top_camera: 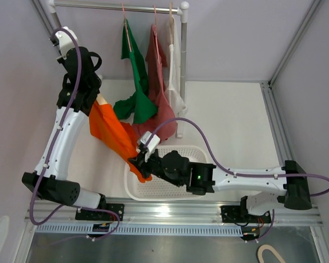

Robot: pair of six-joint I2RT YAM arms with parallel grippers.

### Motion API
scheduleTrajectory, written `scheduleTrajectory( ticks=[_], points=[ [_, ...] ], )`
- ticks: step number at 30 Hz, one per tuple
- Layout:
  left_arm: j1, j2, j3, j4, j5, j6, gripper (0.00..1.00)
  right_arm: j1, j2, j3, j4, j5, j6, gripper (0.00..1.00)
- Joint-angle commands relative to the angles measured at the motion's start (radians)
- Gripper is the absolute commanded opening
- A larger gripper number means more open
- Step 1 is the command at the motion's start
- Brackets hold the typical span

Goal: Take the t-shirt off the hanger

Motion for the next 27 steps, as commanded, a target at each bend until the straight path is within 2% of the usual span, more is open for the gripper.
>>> scheduleTrajectory(
  ticks=[1, 10, 16, 19, 21, 26, 27],
  points=[
    [0.009, 0.014, 0.110, 0.070, -0.006, 0.020, 0.01, 0.025, -0.080, -0.071, 0.006, 0.047, 0.064, 0.00],
    [0.024, 0.061, 0.244, 0.021, 0.024, 0.037, 0.01, 0.048, -0.102, -0.227, 0.043, 0.026, 0.188, 0.00],
    [0.026, 0.057, 0.259, -0.033, 0.066, -0.006, 0.01, 0.052, -0.071, -0.229, 0.061, 0.033, 0.188, 0.00],
    [0.024, 0.043, 0.301, -0.205, 0.163, -0.120, 0.01, 0.013, -0.034, -0.145, 0.063, 0.049, 0.125, 0.00],
    [0.021, 0.020, 0.305, -0.287, 0.225, -0.206, 0.01, -0.033, -0.001, -0.073, 0.046, -0.019, 0.090, 0.00],
    [0.009, -0.141, 0.192, -0.412, 0.365, -0.302, 0.01, -0.197, 0.128, 0.185, 0.020, -0.196, 0.084, 0.00],
    [0.007, -0.170, 0.129, -0.420, 0.429, -0.323, 0.01, -0.211, 0.148, 0.217, 0.020, -0.218, 0.069, 0.00]
  ],
)
